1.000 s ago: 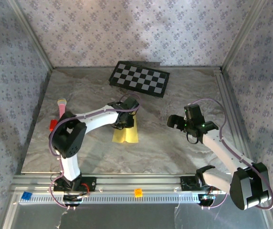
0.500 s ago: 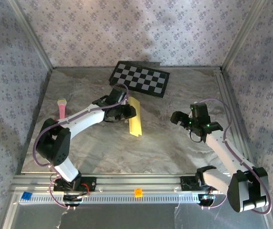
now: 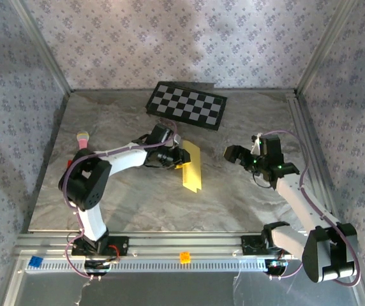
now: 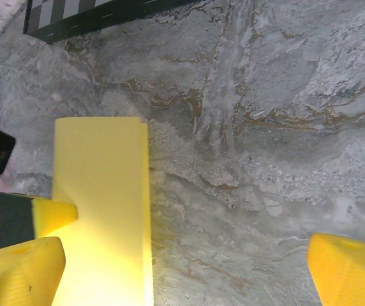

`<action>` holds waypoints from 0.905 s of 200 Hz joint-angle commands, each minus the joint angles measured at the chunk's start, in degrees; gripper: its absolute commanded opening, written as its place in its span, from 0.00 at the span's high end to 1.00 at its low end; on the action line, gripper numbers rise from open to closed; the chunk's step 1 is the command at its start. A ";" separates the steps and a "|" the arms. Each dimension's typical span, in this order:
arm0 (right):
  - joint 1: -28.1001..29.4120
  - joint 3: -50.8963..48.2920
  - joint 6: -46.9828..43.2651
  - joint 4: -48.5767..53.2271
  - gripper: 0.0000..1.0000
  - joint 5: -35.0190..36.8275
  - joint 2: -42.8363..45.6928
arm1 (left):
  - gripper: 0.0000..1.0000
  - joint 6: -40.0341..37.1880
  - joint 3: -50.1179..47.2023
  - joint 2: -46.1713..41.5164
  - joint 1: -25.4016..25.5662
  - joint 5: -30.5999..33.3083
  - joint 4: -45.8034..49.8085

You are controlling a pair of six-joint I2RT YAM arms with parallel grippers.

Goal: Fold a paper plane with a square sheet of paper (pick it up from the middle)
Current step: First fold the square sheet of paper in half at the center of the table.

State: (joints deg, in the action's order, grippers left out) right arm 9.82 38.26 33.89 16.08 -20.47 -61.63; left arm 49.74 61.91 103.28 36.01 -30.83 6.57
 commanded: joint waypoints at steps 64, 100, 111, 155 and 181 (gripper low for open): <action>2.11 0.51 -0.25 -2.11 0.04 -5.28 -5.86 | 0.65 -1.23 -1.08 3.54 0.28 2.68 1.07; 3.72 0.97 -0.32 -2.20 0.05 -4.84 -7.53 | 0.62 -2.88 -0.28 4.11 1.56 5.75 4.51; 4.21 1.19 -0.31 -2.29 0.05 -4.68 -7.89 | 0.61 -3.58 0.29 4.27 2.02 6.67 5.72; 6.32 2.28 -0.58 -2.16 0.05 -4.24 -9.73 | 0.58 -7.27 4.38 4.65 4.16 12.39 13.03; 7.46 2.76 -0.69 -2.19 0.06 -3.14 -10.82 | 0.58 -7.52 5.04 5.00 4.49 13.33 13.89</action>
State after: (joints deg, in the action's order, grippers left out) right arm 16.29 38.96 33.85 13.89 -24.43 -71.42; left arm 44.14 65.41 107.18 39.97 -20.01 16.36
